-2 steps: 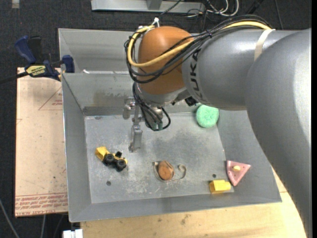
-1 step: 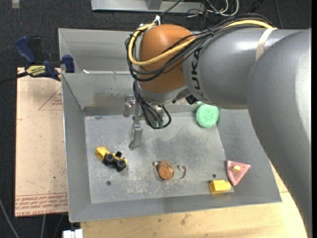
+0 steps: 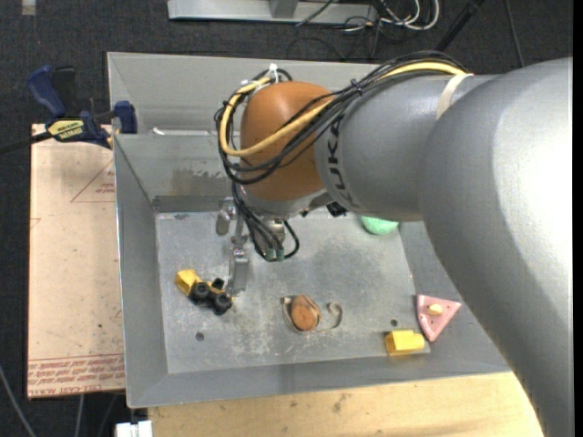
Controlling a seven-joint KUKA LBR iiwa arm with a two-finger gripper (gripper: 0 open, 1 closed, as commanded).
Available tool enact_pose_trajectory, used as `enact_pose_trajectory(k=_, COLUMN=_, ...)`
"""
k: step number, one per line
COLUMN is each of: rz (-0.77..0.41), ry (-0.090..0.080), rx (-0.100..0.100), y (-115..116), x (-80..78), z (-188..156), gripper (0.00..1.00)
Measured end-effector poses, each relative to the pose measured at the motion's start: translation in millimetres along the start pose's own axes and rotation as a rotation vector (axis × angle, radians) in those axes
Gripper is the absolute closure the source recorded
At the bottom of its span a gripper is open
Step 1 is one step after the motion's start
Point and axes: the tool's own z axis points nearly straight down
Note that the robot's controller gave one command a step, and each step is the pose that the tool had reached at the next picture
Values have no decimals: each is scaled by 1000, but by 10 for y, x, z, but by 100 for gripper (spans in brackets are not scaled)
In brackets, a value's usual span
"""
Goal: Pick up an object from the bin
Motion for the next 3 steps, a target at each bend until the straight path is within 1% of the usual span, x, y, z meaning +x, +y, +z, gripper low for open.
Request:
enact_pose_trajectory(k=1, rz=-21, ry=8, rx=2, y=-44, x=277, z=322, gripper=0)
enact_pose_trajectory(k=2, rz=-31, ry=2, rx=-4, y=212, x=323, z=429, gripper=100)
enact_pose_trajectory(k=3, rz=-31, ry=2, rx=-4, y=212, x=322, z=429, gripper=100)
